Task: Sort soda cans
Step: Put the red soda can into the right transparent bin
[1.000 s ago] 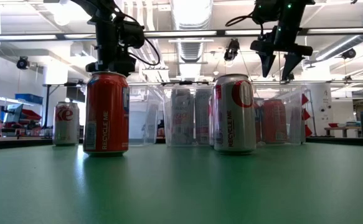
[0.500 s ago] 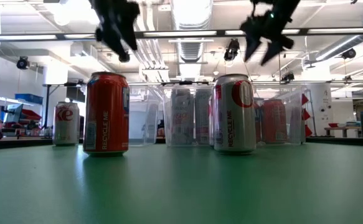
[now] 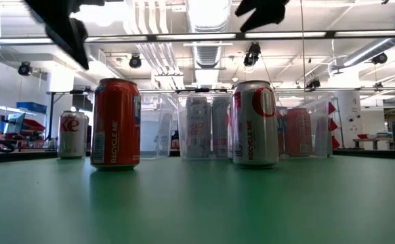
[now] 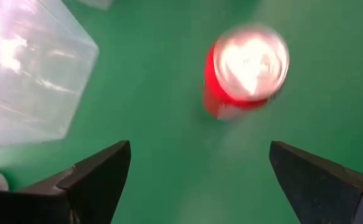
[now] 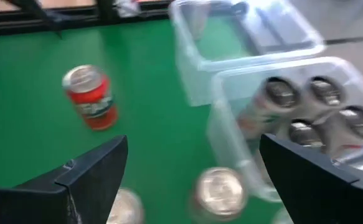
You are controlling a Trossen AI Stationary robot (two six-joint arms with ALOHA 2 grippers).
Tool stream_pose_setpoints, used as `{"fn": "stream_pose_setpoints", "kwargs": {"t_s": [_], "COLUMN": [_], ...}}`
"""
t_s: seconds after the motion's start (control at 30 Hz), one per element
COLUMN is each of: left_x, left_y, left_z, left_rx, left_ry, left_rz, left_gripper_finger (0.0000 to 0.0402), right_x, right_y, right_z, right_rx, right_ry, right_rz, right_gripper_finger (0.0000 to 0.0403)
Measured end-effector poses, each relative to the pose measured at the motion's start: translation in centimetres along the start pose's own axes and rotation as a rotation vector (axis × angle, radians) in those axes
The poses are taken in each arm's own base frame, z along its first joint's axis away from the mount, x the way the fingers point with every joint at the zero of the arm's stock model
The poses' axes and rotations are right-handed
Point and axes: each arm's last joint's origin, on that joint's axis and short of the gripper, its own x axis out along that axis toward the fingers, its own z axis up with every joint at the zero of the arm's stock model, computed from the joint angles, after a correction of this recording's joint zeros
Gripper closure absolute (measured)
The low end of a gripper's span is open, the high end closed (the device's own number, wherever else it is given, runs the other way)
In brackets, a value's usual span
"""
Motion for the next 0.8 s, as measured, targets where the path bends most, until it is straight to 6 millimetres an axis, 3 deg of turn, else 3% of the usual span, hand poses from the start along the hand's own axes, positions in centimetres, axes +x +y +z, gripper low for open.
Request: {"fn": "stream_pose_setpoints", "kwargs": {"t_s": [0.33,0.8], "left_x": [6.7,11.8], "left_y": [-1.6,-4.0], "left_z": [-1.9,-0.6], "left_rx": [0.009,0.043], "left_ry": [-0.033,-0.080], "left_rz": [-0.070,-0.102], "left_gripper_finger": [0.0035,0.0035], "right_x": [3.1,5.3], "right_y": [3.6,4.9], "right_z": [-1.3,-3.0], "right_rx": [0.029,-0.022], "right_ry": [0.107,0.269], "right_rz": [0.045,0.126], "right_gripper_finger": [0.0044,0.0044]}}
